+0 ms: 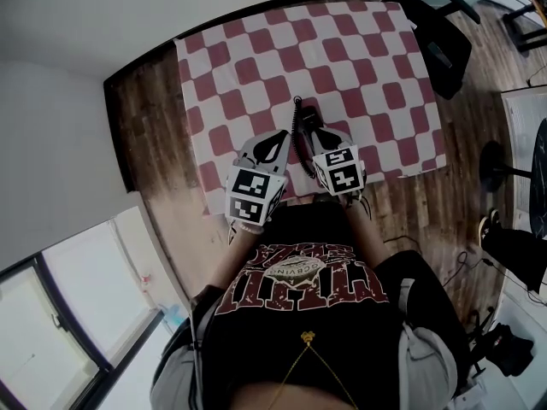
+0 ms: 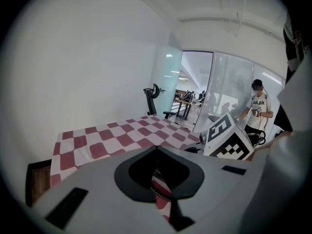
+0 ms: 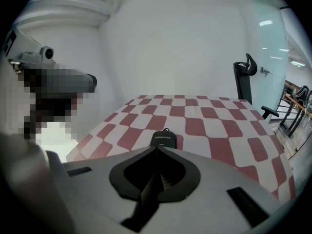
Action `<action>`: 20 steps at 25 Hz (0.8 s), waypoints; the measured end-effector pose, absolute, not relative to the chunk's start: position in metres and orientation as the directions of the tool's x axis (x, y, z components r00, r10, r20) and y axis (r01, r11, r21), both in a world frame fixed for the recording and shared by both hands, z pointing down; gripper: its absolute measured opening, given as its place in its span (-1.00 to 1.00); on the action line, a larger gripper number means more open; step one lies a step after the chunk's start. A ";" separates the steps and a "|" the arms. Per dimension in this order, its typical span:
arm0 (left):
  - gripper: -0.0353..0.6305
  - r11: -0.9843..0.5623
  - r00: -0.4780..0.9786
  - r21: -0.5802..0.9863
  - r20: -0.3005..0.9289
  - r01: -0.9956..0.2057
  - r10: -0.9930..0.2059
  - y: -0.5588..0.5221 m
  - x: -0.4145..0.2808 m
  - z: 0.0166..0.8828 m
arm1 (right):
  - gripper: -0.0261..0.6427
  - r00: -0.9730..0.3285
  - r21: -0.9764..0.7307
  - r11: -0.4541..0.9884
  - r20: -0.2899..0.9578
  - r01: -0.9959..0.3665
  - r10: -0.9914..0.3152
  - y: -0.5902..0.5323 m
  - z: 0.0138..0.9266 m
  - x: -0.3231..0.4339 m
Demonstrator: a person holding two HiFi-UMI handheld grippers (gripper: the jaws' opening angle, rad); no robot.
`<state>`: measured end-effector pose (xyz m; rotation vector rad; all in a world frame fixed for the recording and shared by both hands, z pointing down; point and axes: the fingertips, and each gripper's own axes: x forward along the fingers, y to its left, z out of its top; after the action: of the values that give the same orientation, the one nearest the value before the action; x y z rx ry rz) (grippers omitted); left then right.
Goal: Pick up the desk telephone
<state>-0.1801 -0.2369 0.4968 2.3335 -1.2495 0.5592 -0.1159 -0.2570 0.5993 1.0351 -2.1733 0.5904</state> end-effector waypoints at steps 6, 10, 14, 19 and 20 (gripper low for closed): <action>-0.87 -0.495 0.510 0.187 0.537 -0.849 -0.672 -0.235 -0.181 0.497 | -0.53 -0.466 -0.100 0.592 0.725 -0.800 -0.507 -0.260 0.600 -0.118; -0.87 -0.490 0.507 0.187 0.535 -0.851 -0.676 -0.234 -0.183 0.497 | -0.22 -0.453 -0.095 0.582 0.732 -0.808 -0.509 -0.260 0.605 -0.117; -0.87 -0.484 0.502 0.188 0.533 -0.855 -0.681 -0.234 -0.186 0.496 | -0.06 -0.454 -0.110 0.575 0.738 -0.811 -0.499 -0.261 0.611 -0.119; -0.87 -0.467 0.488 0.188 0.536 -0.864 -0.689 -0.231 -0.191 0.498 | 0.02 -0.439 -0.116 0.573 0.768 -0.812 -0.467 -0.262 0.628 -0.119; -0.87 -0.462 0.485 0.189 0.536 -0.867 -0.691 -0.230 -0.193 0.498 | 0.04 -0.435 -0.117 0.572 0.774 -0.812 -0.460 -0.262 0.632 -0.119</action>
<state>-0.1927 -0.2299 0.4980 2.2963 -1.2920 0.5422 -0.1191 -0.2617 0.6320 1.0122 -2.0916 0.6335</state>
